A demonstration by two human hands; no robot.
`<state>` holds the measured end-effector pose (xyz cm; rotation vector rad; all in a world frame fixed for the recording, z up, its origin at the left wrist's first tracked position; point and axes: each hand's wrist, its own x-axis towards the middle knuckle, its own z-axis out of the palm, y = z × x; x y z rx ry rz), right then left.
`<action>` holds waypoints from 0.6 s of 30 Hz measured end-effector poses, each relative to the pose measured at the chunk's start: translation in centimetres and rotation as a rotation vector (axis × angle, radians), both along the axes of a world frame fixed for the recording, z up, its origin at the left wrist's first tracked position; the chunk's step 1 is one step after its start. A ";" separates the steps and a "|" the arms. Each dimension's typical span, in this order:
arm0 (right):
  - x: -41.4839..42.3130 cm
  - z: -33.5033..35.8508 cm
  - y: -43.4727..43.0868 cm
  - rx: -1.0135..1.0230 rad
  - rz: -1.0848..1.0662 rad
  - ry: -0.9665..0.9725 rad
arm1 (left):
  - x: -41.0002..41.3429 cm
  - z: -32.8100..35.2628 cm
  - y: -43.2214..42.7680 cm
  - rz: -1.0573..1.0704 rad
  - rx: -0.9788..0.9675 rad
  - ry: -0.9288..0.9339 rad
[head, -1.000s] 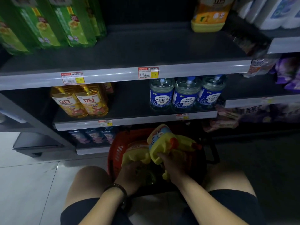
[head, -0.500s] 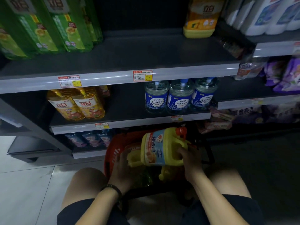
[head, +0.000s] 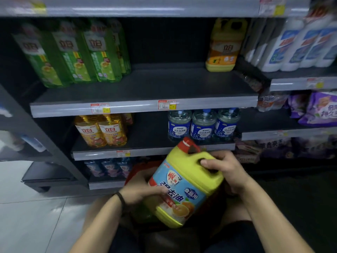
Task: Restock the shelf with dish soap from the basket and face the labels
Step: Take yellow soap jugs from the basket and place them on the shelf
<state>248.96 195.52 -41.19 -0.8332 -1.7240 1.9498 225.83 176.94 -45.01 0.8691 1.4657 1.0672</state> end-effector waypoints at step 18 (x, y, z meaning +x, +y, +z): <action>-2.2 17.2 -0.8 0.061 0.140 0.267 | 4.4 19.5 5.0 0.440 0.519 -0.155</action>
